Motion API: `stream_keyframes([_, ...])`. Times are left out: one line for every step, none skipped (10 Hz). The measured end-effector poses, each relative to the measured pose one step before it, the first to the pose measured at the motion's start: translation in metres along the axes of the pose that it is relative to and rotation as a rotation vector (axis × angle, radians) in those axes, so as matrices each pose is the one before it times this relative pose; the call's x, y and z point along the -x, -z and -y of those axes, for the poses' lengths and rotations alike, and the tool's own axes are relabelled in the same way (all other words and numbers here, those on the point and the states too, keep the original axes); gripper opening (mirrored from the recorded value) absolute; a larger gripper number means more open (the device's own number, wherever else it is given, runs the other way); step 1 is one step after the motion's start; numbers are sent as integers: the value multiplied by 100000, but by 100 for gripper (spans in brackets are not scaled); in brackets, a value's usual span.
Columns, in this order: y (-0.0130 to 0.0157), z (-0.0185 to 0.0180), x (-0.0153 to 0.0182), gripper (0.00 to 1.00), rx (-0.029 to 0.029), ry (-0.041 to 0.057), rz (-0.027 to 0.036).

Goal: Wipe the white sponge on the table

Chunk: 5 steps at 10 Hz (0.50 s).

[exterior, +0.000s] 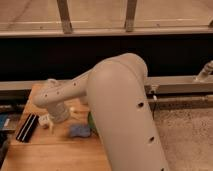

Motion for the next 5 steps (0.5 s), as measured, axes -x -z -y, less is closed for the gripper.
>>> stream_keyframes([-400, 212, -6, 80, 216, -1222, -1279])
stream_keyframes([-451, 163, -57, 80, 694, -1042, -1808])
stream_keyframes([-349, 8, -57, 80, 249, -466, -1329])
stream_keyframes([-422, -186, -52, 80, 407, -297, -1422])
stream_keyframes([-479, -54, -50, 80, 304, -368, -1224])
